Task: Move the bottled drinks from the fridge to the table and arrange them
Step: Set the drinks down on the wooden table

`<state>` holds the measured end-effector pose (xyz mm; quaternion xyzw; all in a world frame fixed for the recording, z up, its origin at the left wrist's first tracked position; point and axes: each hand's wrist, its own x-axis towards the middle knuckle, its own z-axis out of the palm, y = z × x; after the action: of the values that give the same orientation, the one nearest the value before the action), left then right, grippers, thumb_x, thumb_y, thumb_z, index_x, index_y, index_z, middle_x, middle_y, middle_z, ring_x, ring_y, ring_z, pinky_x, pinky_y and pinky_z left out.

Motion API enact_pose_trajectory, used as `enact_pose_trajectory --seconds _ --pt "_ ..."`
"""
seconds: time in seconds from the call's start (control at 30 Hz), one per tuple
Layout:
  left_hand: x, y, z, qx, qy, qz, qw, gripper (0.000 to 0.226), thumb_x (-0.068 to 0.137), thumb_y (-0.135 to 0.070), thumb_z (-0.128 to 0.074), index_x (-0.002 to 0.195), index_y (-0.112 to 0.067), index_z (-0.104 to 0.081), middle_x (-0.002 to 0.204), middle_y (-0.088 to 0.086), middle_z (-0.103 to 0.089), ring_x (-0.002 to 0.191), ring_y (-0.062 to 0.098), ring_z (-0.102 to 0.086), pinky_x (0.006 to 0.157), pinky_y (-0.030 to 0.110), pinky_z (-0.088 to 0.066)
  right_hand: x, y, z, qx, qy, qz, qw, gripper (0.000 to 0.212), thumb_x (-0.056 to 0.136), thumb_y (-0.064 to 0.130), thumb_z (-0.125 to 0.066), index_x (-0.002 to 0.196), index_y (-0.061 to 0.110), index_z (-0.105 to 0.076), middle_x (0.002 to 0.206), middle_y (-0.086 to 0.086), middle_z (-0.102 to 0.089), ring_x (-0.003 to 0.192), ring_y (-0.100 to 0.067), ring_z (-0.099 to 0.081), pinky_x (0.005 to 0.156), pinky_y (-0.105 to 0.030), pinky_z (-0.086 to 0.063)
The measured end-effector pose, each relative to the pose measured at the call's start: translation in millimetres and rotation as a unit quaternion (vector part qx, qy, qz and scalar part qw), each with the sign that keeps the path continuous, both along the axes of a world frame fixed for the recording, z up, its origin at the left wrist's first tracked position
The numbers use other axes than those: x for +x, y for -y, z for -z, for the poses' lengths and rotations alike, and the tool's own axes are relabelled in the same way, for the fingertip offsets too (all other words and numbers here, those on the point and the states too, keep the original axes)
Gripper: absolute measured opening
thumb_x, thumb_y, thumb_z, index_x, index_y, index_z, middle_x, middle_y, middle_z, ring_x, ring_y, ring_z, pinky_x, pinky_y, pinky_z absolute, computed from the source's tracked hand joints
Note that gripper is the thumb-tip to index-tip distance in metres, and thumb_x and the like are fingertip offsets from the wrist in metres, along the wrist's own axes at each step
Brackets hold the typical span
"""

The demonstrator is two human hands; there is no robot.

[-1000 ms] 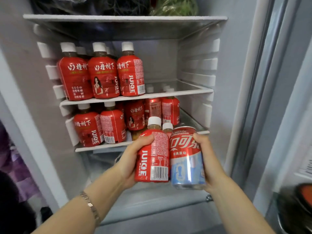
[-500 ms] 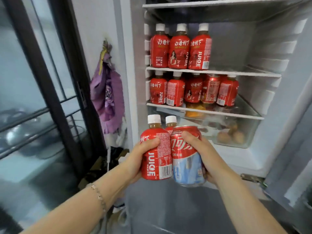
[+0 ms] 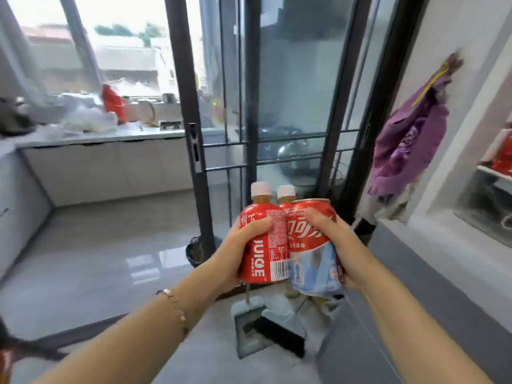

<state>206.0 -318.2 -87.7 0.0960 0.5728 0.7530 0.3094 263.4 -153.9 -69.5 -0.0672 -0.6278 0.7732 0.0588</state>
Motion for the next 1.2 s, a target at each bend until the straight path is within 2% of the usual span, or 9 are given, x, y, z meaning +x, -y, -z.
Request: enact_pose_trajectory --seconds 0.13,0.27,0.43,0.57,0.7,0.77,0.83,0.93,1.2 --pt "45 136 12 -0.013 -0.001 -0.155 0.988 0.106 0.036 -0.047 -0.085 0.129 -0.015 -0.045 0.098 0.009 -0.071 0.080 0.023 -0.072 0.066 0.035 -0.058 -4 128 7 0.021 0.006 -0.177 0.984 0.065 0.062 0.047 -0.076 0.116 0.017 -0.054 0.098 -0.010 -0.072 0.086 -0.025 -0.072 0.075 -0.039 -0.056" --pt "103 248 15 -0.010 -0.024 -0.253 0.967 0.102 0.029 -0.055 -0.087 0.117 -0.020 -0.050 0.097 0.006 -0.071 0.086 0.023 -0.070 0.072 0.035 -0.059 8 244 16 0.051 0.013 -0.293 0.955 0.071 0.062 0.049 -0.071 0.123 0.018 -0.050 0.106 -0.011 -0.070 0.094 -0.029 -0.070 0.085 -0.047 -0.055" --pt "213 404 22 -0.033 -0.006 -0.405 0.914 0.051 0.066 -0.039 -0.074 0.108 -0.031 -0.048 0.102 0.003 -0.066 0.090 0.020 -0.067 0.076 0.034 -0.057 72 421 22 0.075 -0.011 -0.441 0.894 0.072 0.060 0.054 -0.066 0.121 0.023 -0.046 0.109 -0.007 -0.066 0.097 -0.025 -0.067 0.090 -0.045 -0.053" --pt "302 518 29 -0.052 -0.016 -0.509 0.859 0.077 0.055 -0.043 -0.077 0.123 -0.025 -0.045 0.111 0.009 -0.065 0.099 0.027 -0.066 0.086 0.044 -0.055 140 551 27 0.062 -0.008 -0.517 0.854 0.063 0.063 0.051 -0.067 0.117 0.026 -0.045 0.106 -0.004 -0.065 0.094 -0.022 -0.066 0.083 -0.037 -0.055" --pt "395 630 36 -0.034 -0.027 -0.587 0.809 0.085 0.052 -0.041 -0.075 0.128 -0.020 -0.045 0.113 0.014 -0.065 0.099 0.028 -0.066 0.080 0.040 -0.056 206 681 36 0.033 0.009 -0.612 0.790 0.053 0.068 0.046 -0.067 0.114 0.027 -0.048 0.108 -0.005 -0.067 0.090 -0.020 -0.071 0.070 -0.029 -0.059" --pt "432 677 38 -0.044 -0.024 -0.619 0.784 0.090 0.049 -0.043 -0.075 0.129 -0.019 -0.043 0.114 0.015 -0.065 0.098 0.028 -0.067 0.079 0.039 -0.056 234 737 41 0.029 0.016 -0.640 0.768 0.060 0.064 0.047 -0.066 0.116 0.025 -0.048 0.110 -0.006 -0.066 0.095 -0.022 -0.069 0.078 -0.033 -0.058" --pt "451 704 36 -0.042 -0.022 -0.632 0.774 0.090 0.049 -0.043 -0.075 0.129 -0.019 -0.042 0.115 0.014 -0.064 0.100 0.028 -0.066 0.081 0.041 -0.055 250 770 44 0.029 0.011 -0.654 0.756 0.058 0.067 0.050 -0.073 0.113 0.027 -0.048 0.107 -0.003 -0.066 0.093 -0.021 -0.069 0.079 -0.034 -0.057" --pt "499 783 48 -0.046 -0.017 -0.678 0.734 0.091 0.050 -0.043 -0.076 0.131 -0.019 -0.041 0.119 0.017 -0.062 0.106 0.032 -0.064 0.091 0.048 -0.052 287 863 53 0.029 0.020 -0.694 0.719 0.041 0.068 0.046 -0.059 0.105 0.030 -0.049 0.100 0.000 -0.067 0.083 -0.016 -0.071 0.067 -0.026 -0.057" --pt "555 950 76 -0.040 -0.009 -0.745 0.666 0.083 0.056 -0.044 -0.074 0.129 -0.019 -0.044 0.116 0.014 -0.063 0.104 0.029 -0.064 0.088 0.044 -0.053 323 1069 80 0.039 0.024 -0.785 0.618 0.054 0.075 0.046 -0.068 0.119 0.021 -0.049 0.107 -0.008 -0.069 0.091 -0.022 -0.071 0.074 -0.031 -0.059"
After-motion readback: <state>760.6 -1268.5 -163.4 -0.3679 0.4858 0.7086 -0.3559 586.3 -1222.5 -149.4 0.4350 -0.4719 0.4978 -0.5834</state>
